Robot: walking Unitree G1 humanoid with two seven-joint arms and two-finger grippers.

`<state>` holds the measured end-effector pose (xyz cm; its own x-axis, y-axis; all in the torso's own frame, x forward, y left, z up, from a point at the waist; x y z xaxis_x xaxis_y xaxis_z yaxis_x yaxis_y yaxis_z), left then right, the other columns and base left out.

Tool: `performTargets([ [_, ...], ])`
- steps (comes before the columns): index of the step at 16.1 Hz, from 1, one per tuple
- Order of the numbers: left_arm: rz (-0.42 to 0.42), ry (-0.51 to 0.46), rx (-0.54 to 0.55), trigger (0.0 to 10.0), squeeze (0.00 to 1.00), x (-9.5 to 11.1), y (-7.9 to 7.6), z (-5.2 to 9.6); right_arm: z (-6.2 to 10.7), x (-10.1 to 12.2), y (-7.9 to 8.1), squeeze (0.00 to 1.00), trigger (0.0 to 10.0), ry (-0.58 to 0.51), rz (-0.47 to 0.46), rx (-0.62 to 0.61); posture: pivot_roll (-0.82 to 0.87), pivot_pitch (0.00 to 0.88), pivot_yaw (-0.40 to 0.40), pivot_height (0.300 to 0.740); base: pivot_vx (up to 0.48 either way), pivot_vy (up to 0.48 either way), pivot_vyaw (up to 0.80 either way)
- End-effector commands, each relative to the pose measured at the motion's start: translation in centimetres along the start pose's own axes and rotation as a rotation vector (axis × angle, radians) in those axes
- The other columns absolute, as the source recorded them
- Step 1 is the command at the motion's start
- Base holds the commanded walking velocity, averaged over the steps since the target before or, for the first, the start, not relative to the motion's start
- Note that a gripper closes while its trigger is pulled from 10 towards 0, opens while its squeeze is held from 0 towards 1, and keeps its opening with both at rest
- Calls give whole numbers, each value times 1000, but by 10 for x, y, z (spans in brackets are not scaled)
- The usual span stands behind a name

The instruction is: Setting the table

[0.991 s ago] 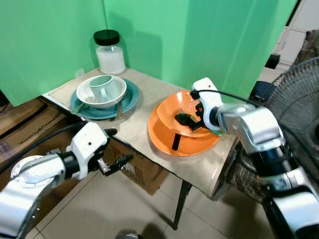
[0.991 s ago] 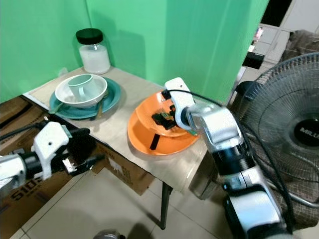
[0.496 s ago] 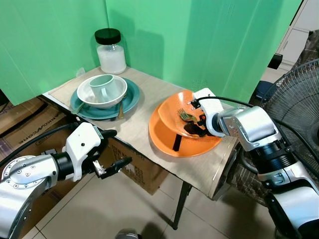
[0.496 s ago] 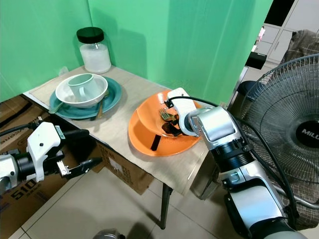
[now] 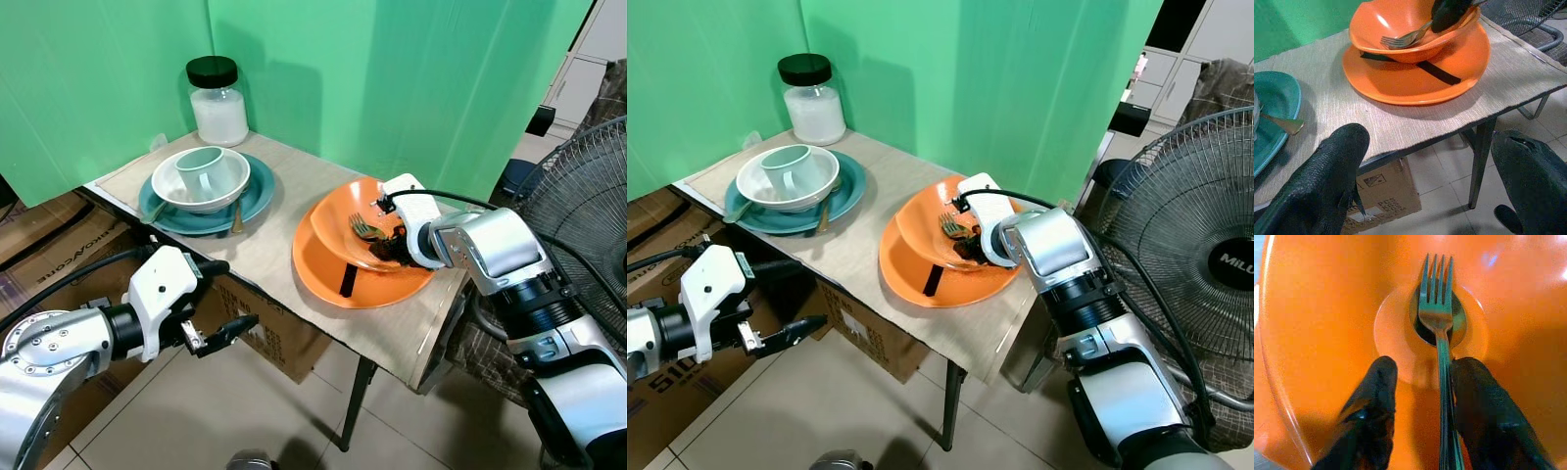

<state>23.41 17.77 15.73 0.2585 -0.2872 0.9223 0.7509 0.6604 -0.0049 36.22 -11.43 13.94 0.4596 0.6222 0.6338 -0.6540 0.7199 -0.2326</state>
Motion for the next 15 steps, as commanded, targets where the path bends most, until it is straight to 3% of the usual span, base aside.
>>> performTargets([
  [1, -23, -10, -12, 10000, 0, 5, -1, 1, 3, 5, -5, 0, 0, -7, 23, -18, 223, 0, -15, 740, 0, 0, 0],
  [15, -35, -5, -30, 10000, 0, 9, 1, -4, 3, 4, -1, 0, 0, -20, 29, 11, 212, 0, -1, 740, 0, 0, 0],
])
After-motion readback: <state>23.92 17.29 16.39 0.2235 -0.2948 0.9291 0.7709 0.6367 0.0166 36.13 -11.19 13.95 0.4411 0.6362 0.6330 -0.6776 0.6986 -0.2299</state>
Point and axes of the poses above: a point about 5 cm out from each wrist's last joint towards the gripper, its own z axis pointing back from the gripper into the wrist, its own x axis along the axis of the wrist's last joint, y = z × x, the point moved 3 cm from there along -z, pointing out of the wrist towards the gripper, and after that the axes turned 13 degrees about z, right-handed, at the moved point
